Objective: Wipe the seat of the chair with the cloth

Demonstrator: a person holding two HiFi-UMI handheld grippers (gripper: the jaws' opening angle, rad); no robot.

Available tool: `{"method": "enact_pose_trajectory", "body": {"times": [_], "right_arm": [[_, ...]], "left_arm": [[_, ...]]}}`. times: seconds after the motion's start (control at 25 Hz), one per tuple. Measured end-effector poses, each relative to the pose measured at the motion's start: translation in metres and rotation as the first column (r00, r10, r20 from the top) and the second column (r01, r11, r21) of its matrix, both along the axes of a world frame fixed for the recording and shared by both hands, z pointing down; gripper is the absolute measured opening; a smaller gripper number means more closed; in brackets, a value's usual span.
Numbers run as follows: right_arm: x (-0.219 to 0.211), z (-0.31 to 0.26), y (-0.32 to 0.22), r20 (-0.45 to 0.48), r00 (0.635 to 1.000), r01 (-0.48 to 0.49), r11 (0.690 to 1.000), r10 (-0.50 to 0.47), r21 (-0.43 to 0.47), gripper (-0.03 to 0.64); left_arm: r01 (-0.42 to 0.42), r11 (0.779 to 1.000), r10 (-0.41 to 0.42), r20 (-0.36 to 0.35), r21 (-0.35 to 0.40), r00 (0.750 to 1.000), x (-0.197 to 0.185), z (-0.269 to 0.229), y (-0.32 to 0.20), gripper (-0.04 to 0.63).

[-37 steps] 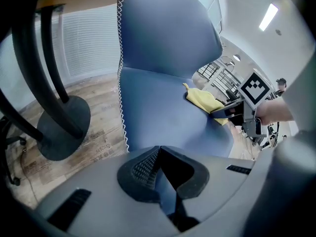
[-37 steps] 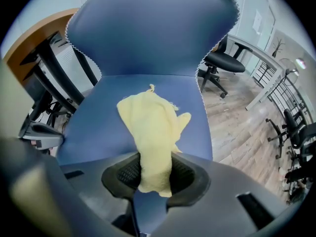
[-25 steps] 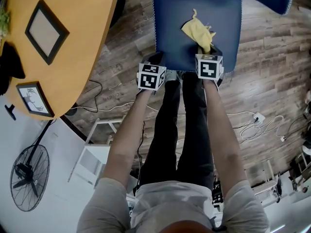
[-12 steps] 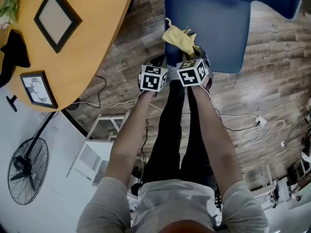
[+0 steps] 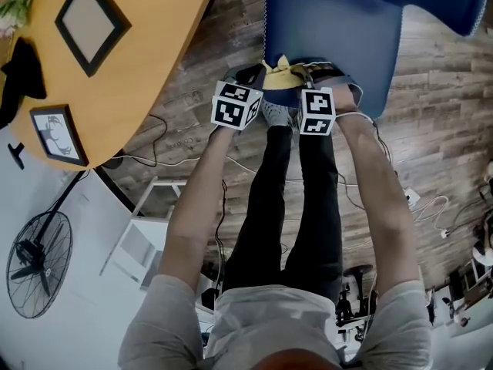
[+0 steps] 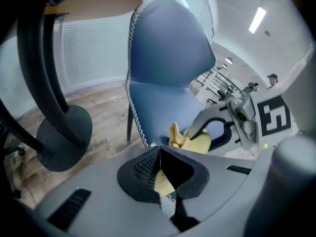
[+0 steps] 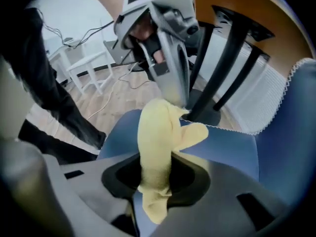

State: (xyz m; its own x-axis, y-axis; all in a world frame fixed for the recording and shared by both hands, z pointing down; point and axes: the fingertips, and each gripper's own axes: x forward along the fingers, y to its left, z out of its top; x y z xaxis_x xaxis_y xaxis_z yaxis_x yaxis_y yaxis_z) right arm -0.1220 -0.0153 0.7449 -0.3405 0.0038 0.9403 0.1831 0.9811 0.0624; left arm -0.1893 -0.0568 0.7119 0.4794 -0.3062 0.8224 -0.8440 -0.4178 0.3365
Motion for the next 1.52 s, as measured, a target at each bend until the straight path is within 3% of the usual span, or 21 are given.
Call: {"method": "enact_pose_trajectory", "body": {"times": [0.12, 0.24, 0.36, 0.48, 0.6, 0.92, 1.2, 1.52], "right_arm": [[0.002, -0.001, 0.001, 0.033, 0.997, 0.079, 0.993, -0.076, -0.083, 0.132], [0.0, -0.002, 0.001, 0.074, 0.994, 0.083, 0.99, -0.075, -0.11, 0.132], [0.001, -0.003, 0.001, 0.125, 0.989, 0.088, 0.991, -0.076, -0.097, 0.132], [0.002, -0.006, -0.001, 0.187, 0.981, 0.076, 0.993, -0.06, -0.084, 0.13], [0.009, -0.008, 0.001, 0.222, 0.973, 0.089, 0.992, -0.068, -0.088, 0.129], [0.034, -0.008, 0.008, 0.208, 0.966, 0.171, 0.982, -0.151, -0.08, 0.129], [0.07, -0.008, 0.01, 0.188, 0.97, 0.174, 0.981, -0.155, -0.087, 0.129], [0.131, -0.007, 0.017, 0.075, 0.99, 0.139, 0.951, -0.123, -0.276, 0.133]], "left_arm": [[-0.065, 0.997, 0.066, 0.025, -0.041, 0.998, 0.016, 0.021, 0.023, 0.028], [0.027, 1.0, -0.026, 0.025, -0.014, 0.999, 0.014, 0.02, 0.027, 0.026], [0.039, 0.999, -0.04, 0.041, 0.007, 0.998, 0.016, 0.02, 0.032, 0.026], [0.078, 0.997, -0.078, 0.015, -0.025, 0.997, 0.018, 0.02, 0.031, 0.026], [0.051, 0.997, -0.051, 0.008, -0.065, 0.999, 0.029, 0.018, 0.036, 0.026], [0.115, 0.99, -0.117, -0.016, -0.077, 0.993, 0.059, 0.017, 0.051, 0.026], [0.175, 0.983, -0.177, -0.023, -0.06, 0.984, 0.094, 0.019, 0.056, 0.026], [0.181, 0.978, -0.187, -0.045, -0.105, 0.981, 0.153, 0.021, 0.062, 0.027]]}}
